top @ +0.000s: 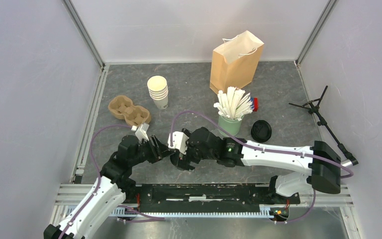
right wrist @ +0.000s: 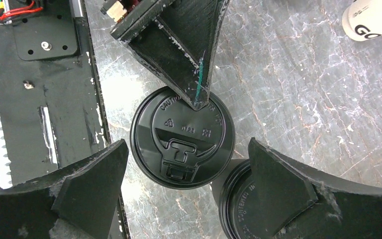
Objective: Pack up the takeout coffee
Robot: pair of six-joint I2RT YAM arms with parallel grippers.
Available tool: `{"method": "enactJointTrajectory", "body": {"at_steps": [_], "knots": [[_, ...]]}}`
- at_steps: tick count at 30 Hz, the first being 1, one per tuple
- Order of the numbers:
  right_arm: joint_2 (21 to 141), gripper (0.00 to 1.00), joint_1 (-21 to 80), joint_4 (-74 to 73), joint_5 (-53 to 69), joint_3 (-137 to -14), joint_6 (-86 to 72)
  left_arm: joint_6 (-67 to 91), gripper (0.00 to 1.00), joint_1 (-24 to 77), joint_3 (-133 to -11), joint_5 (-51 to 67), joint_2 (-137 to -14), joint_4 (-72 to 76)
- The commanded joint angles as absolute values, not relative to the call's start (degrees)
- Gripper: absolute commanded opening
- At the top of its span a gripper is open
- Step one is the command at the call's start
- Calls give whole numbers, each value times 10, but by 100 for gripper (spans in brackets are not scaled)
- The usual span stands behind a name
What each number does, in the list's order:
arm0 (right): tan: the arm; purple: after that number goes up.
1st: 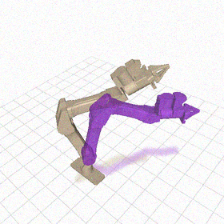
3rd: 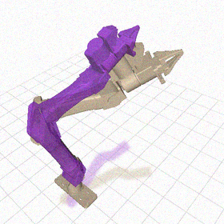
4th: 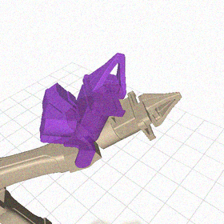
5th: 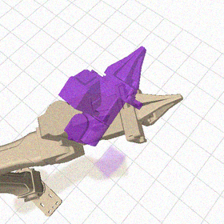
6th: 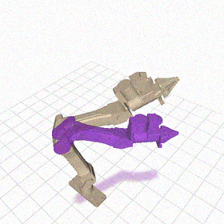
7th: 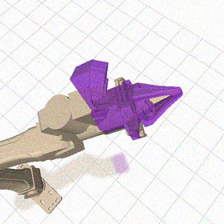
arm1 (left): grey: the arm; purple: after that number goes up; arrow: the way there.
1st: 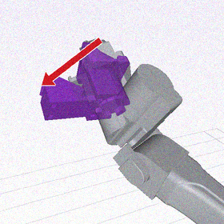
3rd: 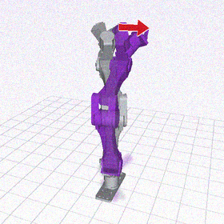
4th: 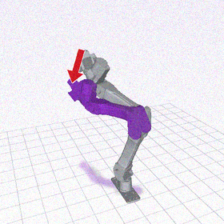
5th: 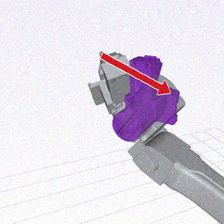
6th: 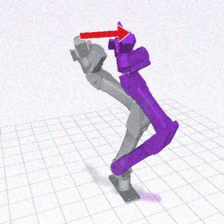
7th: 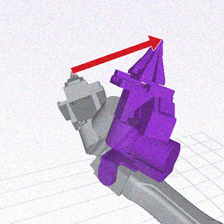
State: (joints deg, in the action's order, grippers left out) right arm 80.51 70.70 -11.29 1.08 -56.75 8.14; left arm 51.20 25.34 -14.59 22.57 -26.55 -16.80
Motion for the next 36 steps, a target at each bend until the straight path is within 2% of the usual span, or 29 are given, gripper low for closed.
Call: {"method": "enactJointTrajectory", "body": {"at_steps": [1,4,10,13,20,31,36], "knots": [[766,98,703,-103,14,-559,75,518,55,258,-143,215,-268,-153],[747,95,703,-83,21,-546,63,518,55,260,-142,214,-267,-153],[723,38,698,11,39,-484,35,521,55,261,-140,211,-257,-153],[724,28,691,40,39,-465,28,525,55,262,-137,210,-249,-153],[740,24,683,76,51,-442,27,527,55,262,-135,209,-245,-153],[731,23,675,96,27,-341,16,533,56,263,-126,207,-242,-146],[746,23,674,112,25,-317,16,538,53,263,-114,199,-247,-142]]}}
